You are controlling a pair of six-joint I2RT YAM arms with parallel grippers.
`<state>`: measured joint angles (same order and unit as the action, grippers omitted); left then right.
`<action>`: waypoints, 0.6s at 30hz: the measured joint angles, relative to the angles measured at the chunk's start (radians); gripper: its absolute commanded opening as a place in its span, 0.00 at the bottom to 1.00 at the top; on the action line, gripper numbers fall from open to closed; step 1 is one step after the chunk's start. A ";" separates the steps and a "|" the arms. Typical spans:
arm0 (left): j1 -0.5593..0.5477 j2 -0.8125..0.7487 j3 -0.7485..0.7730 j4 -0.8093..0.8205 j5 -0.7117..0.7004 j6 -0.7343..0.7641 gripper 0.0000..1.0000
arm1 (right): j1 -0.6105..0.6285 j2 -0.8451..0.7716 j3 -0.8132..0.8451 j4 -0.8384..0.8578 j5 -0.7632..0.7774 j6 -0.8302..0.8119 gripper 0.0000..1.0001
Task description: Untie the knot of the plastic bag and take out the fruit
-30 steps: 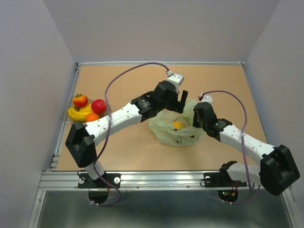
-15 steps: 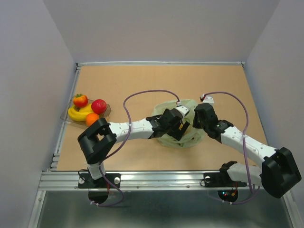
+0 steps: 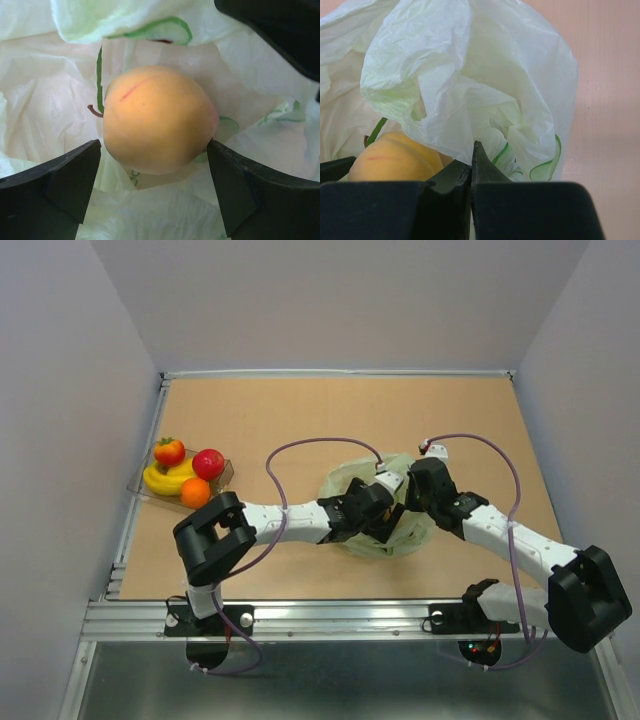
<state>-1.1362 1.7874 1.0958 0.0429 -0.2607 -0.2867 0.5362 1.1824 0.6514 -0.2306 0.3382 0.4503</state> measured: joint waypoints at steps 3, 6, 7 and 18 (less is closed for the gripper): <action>0.005 0.015 0.033 0.003 -0.011 -0.019 0.99 | 0.000 0.000 0.000 0.000 -0.001 0.000 0.01; 0.006 0.037 0.075 0.005 -0.013 -0.028 0.99 | 0.000 -0.003 0.000 0.000 -0.004 0.000 0.01; 0.006 0.043 0.089 0.004 -0.012 -0.030 0.99 | 0.000 -0.005 0.000 0.000 -0.004 0.000 0.01; 0.005 0.108 0.148 -0.002 0.008 -0.037 0.69 | -0.018 -0.025 -0.032 -0.001 0.014 0.007 0.01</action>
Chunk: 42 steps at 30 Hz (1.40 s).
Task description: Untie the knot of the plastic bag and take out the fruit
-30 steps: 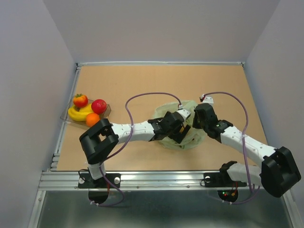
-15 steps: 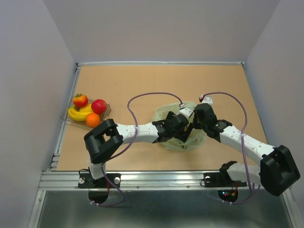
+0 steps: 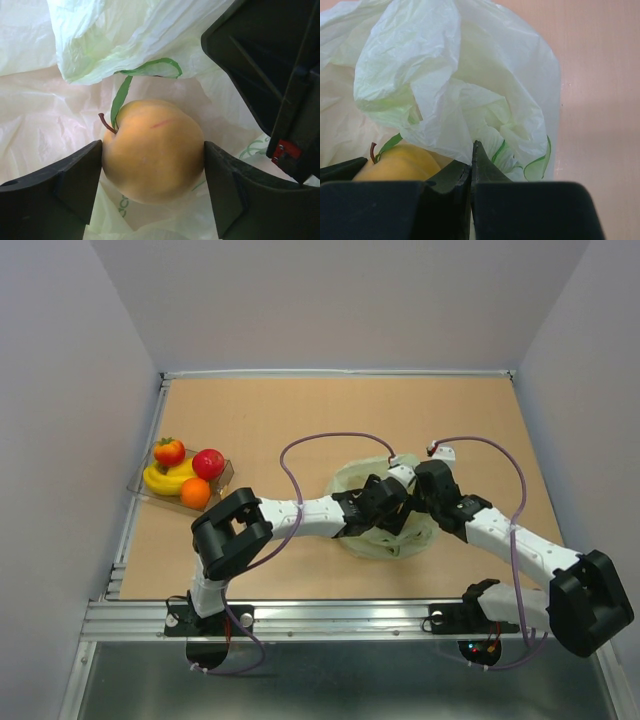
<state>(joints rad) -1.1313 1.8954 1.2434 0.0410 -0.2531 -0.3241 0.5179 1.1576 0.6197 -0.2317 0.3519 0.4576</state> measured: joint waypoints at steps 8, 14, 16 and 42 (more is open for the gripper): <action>0.023 -0.035 0.000 -0.039 -0.043 -0.002 0.46 | 0.002 -0.013 0.000 -0.001 0.000 0.007 0.01; 0.076 -0.225 0.001 -0.068 -0.062 0.013 0.47 | 0.007 -0.013 0.000 0.000 0.006 0.006 0.01; 0.100 -0.295 0.010 -0.077 -0.062 0.017 0.47 | 0.007 -0.012 0.000 0.000 0.009 0.005 0.01; 1.201 -0.700 -0.154 -0.413 -0.245 -0.079 0.54 | 0.007 0.027 0.002 0.001 -0.005 -0.045 0.01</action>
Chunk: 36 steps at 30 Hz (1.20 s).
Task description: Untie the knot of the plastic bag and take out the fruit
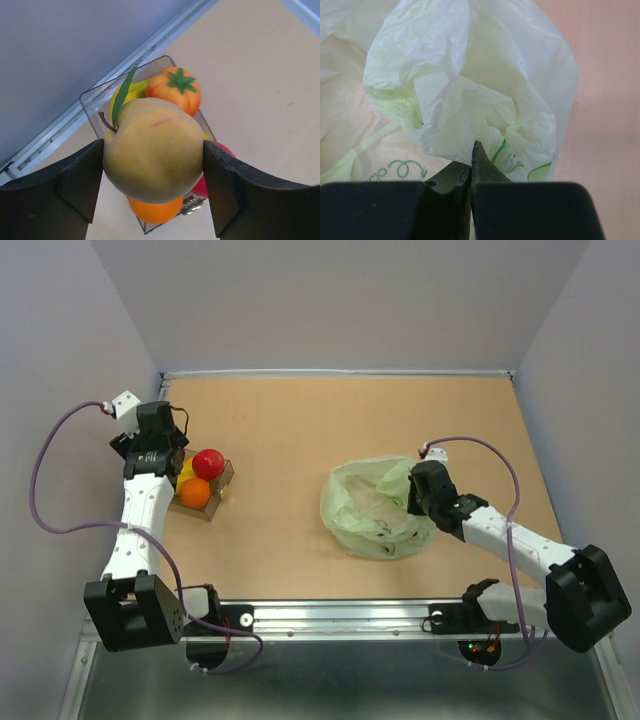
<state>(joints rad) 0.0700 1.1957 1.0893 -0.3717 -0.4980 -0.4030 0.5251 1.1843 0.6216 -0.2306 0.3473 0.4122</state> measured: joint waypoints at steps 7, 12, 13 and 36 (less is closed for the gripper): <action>0.093 -0.002 -0.112 0.016 0.014 -0.037 0.60 | 0.000 0.028 0.057 -0.016 -0.020 -0.041 0.01; 0.120 -0.021 -0.200 0.040 0.019 -0.051 0.63 | 0.000 0.068 0.093 -0.021 -0.029 -0.056 0.01; 0.127 -0.022 -0.208 0.043 0.020 -0.051 0.64 | 0.000 0.075 0.096 -0.023 -0.031 -0.057 0.01; 0.263 0.050 -0.239 0.229 0.052 -0.097 0.79 | 0.000 0.108 0.135 -0.051 -0.049 -0.057 0.01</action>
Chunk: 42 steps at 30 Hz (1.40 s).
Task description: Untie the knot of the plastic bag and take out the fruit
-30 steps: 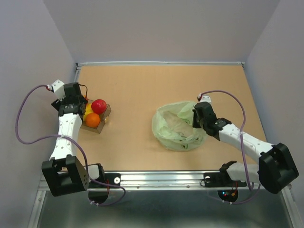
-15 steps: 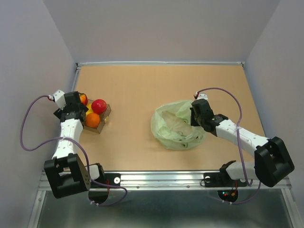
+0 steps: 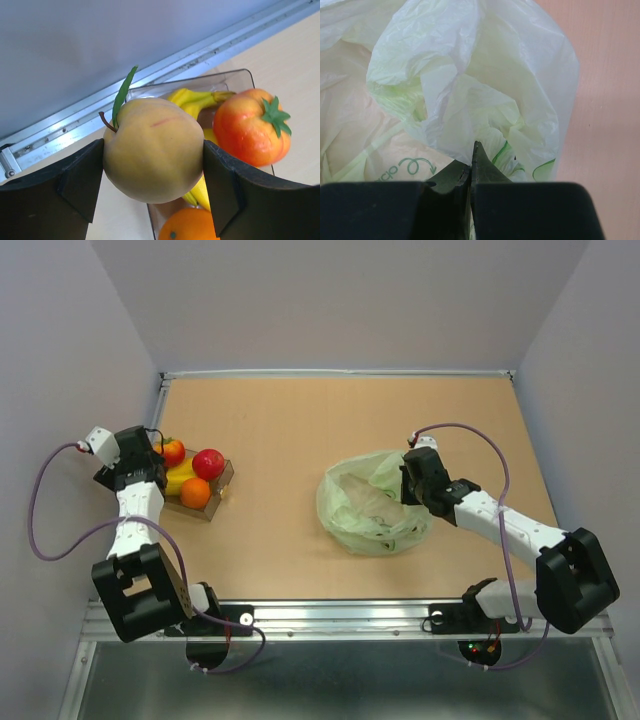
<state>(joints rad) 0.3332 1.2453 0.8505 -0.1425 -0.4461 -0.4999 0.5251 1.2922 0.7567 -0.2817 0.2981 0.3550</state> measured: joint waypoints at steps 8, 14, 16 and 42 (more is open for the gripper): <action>0.029 0.083 0.031 0.033 -0.002 -0.002 0.96 | 0.000 0.000 0.000 -0.002 0.000 0.000 0.01; 0.029 0.083 0.031 0.036 -0.003 -0.002 0.99 | 0.000 0.000 0.000 -0.003 0.000 0.000 0.01; 0.029 0.083 0.031 0.036 -0.003 -0.002 0.99 | 0.000 0.000 0.000 -0.002 0.000 0.000 0.01; -0.124 -0.259 0.123 -0.121 0.210 0.067 0.99 | 0.000 -0.045 0.043 -0.009 0.124 0.003 0.04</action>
<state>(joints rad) 0.2089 0.9859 0.9733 -0.2630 -0.2359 -0.4328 0.5251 1.2476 0.7994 -0.2905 0.4221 0.3580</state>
